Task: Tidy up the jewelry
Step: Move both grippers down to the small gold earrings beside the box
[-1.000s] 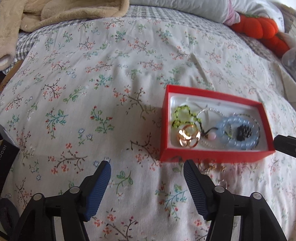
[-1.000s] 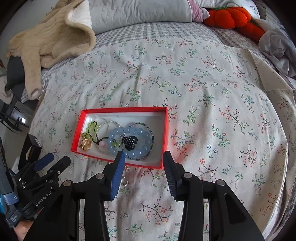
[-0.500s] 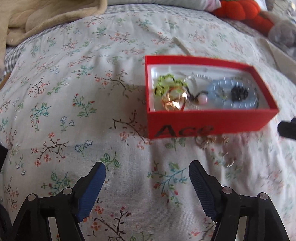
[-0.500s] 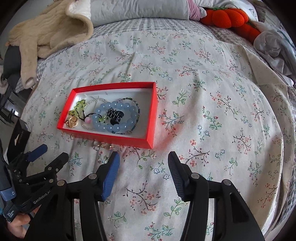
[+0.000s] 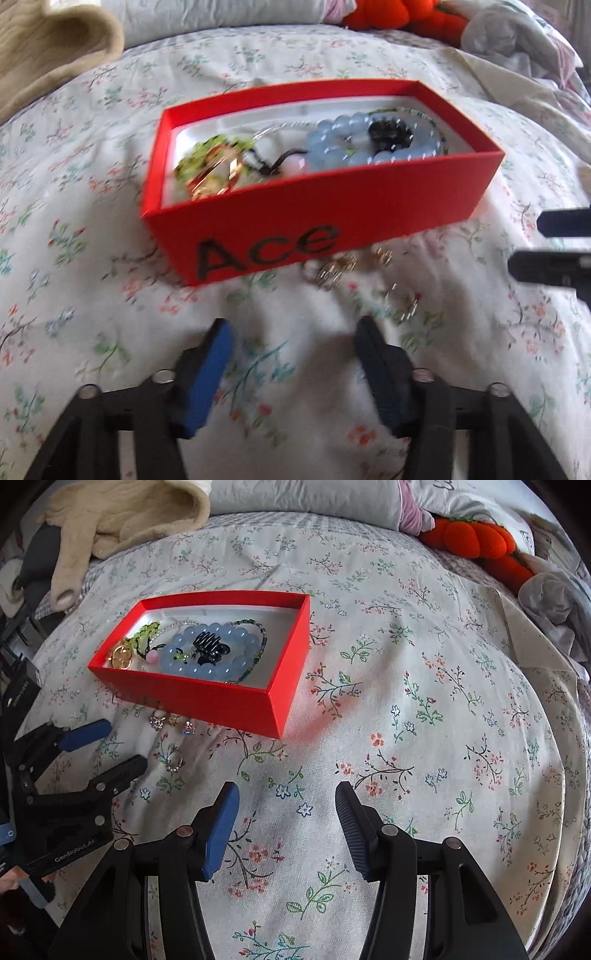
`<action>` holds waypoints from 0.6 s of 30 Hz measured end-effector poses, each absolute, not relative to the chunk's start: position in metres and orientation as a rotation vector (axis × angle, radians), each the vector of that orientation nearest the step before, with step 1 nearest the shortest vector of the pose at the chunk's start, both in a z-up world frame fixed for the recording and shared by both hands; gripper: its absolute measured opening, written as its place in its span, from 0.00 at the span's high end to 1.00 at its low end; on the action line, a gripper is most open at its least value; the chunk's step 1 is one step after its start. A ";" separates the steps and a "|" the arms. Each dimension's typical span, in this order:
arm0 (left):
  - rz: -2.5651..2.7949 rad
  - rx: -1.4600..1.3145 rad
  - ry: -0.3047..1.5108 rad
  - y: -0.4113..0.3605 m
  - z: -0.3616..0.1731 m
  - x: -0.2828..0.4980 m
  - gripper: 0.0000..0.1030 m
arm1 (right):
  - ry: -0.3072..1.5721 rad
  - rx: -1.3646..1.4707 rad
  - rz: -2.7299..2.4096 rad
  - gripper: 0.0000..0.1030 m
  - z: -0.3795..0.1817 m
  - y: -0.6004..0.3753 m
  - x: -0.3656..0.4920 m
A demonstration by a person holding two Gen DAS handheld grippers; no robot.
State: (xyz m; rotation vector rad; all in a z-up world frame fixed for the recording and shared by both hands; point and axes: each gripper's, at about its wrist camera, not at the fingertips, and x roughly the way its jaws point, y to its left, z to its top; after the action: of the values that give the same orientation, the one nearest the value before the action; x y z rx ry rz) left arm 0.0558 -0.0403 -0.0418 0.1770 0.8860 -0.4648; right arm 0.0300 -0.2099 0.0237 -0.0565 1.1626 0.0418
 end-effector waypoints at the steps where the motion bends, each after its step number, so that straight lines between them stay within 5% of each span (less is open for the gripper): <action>1: -0.467 0.167 0.883 -0.042 -0.041 0.057 0.56 | 1.158 -0.069 0.048 0.45 0.024 -0.209 0.029; 5: -0.471 0.119 0.888 -0.045 -0.040 0.067 0.68 | 1.158 -0.082 0.061 0.45 0.023 -0.210 0.027; 11: -0.471 0.111 0.884 -0.053 -0.042 0.070 0.73 | 1.167 -0.076 0.055 0.45 0.021 -0.219 0.027; 18: -0.479 0.138 0.889 -0.061 -0.041 0.066 0.96 | 1.166 -0.066 0.054 0.45 0.021 -0.223 0.028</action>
State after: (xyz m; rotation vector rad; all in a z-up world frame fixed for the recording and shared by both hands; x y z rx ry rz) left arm 0.0663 -0.0609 -0.0413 0.1383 0.8892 -0.4786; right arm 0.0277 -0.2229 0.0209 -0.0657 1.1659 0.0542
